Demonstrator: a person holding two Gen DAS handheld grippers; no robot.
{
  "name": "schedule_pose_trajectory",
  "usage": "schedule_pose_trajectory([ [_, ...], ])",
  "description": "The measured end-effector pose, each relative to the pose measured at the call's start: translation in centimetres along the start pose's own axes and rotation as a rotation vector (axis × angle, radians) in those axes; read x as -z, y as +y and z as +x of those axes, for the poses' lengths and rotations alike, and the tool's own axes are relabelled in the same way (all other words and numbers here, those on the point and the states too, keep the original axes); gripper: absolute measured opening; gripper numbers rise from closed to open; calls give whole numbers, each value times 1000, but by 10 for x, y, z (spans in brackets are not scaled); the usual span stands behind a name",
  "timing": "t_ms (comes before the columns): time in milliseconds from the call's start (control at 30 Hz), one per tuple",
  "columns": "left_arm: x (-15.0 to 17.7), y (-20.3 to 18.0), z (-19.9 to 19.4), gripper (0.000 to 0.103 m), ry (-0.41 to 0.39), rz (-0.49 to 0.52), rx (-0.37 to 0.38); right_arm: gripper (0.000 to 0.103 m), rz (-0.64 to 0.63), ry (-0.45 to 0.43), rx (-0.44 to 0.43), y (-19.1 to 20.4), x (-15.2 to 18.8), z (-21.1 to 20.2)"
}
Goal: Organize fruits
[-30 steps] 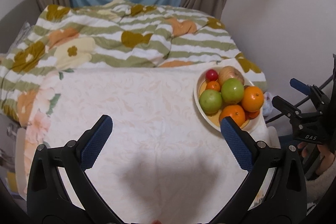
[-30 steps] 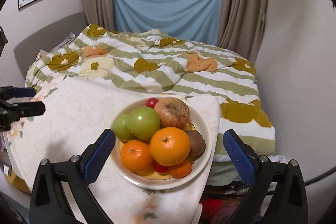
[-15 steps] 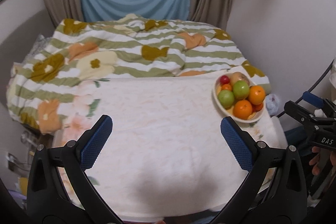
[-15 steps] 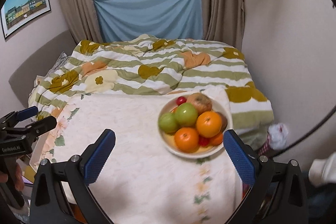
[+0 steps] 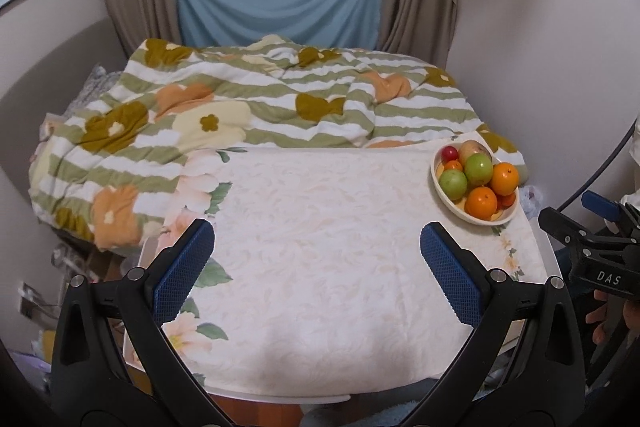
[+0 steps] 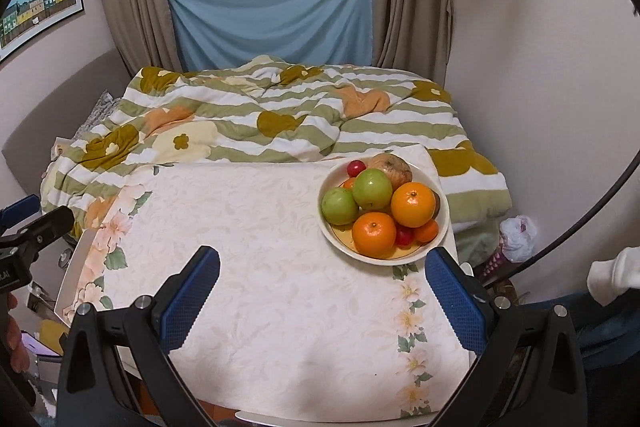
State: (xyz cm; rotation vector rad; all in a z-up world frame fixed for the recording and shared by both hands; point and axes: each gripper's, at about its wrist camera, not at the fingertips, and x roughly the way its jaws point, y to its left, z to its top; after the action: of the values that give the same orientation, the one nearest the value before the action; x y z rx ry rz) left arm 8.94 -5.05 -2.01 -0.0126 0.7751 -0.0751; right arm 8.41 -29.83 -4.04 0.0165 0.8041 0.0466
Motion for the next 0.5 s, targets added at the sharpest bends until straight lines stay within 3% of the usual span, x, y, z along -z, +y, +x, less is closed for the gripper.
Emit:
schedule_pose_trajectory([
  [500,-6,1,1,103,-14,4,6,102,16,-11,15,4,-7,0],
])
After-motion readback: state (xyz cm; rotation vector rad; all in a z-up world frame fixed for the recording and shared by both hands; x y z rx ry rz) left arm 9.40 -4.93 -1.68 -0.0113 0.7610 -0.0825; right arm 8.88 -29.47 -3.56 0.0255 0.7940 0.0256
